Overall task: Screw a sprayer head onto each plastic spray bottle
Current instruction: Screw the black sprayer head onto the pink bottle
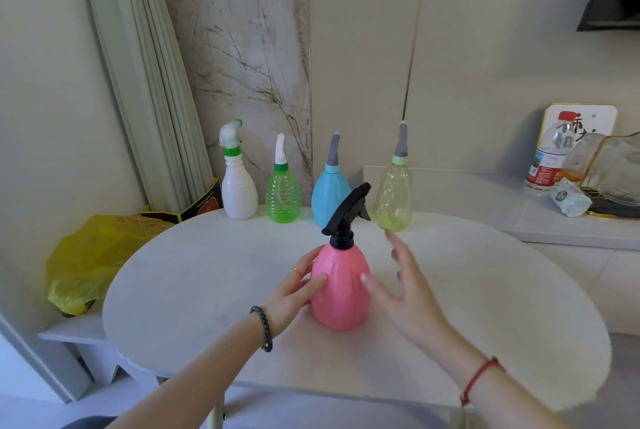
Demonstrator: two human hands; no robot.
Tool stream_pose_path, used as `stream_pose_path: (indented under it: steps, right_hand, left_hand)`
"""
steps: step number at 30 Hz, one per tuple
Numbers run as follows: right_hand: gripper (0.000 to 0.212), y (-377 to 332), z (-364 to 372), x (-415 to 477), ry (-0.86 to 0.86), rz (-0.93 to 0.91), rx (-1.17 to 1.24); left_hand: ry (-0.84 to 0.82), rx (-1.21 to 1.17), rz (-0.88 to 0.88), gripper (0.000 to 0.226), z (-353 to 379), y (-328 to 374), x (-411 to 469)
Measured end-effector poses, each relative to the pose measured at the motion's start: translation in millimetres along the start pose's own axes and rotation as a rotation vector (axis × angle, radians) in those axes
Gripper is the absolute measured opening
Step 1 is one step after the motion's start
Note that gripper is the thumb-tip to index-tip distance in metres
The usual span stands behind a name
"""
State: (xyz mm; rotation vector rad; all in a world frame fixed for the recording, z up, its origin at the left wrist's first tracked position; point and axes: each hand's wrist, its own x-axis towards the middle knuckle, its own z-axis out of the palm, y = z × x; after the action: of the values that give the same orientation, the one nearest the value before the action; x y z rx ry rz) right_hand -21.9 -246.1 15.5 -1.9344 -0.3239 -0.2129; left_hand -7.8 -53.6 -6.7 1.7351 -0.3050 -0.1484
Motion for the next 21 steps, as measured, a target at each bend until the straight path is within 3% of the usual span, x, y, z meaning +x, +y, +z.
stream_pose_path:
  steps: [4, 9, 13, 18, 21]
  right_hand:
    - [0.084, 25.9, 20.0, -22.2, -0.113, 0.078, 0.115]
    - [0.085, 28.8, -14.2, 1.6, 0.087, 0.076, 0.216]
    - [0.086, 42.8, -76.0, 51.4, 0.232, 0.042, 0.097]
    - [0.095, 81.6, -137.2, 114.4, 0.258, 0.115, 0.000]
    - [0.089, 108.1, -151.8, 142.7, 0.237, 0.134, 0.007]
  left_hand:
    - [0.022, -0.062, 0.011, 0.039, 15.7, 3.6, 6.7]
    - [0.052, -0.008, 0.035, 0.043, 58.4, 20.5, 46.5]
    - [0.040, 0.003, 0.062, 0.061, 106.4, 42.3, 113.2]
    - [0.038, -0.010, 0.034, 0.070, 149.6, 49.0, 199.8]
    - [0.037, 0.002, 0.016, 0.068, 161.0, 38.4, 236.3]
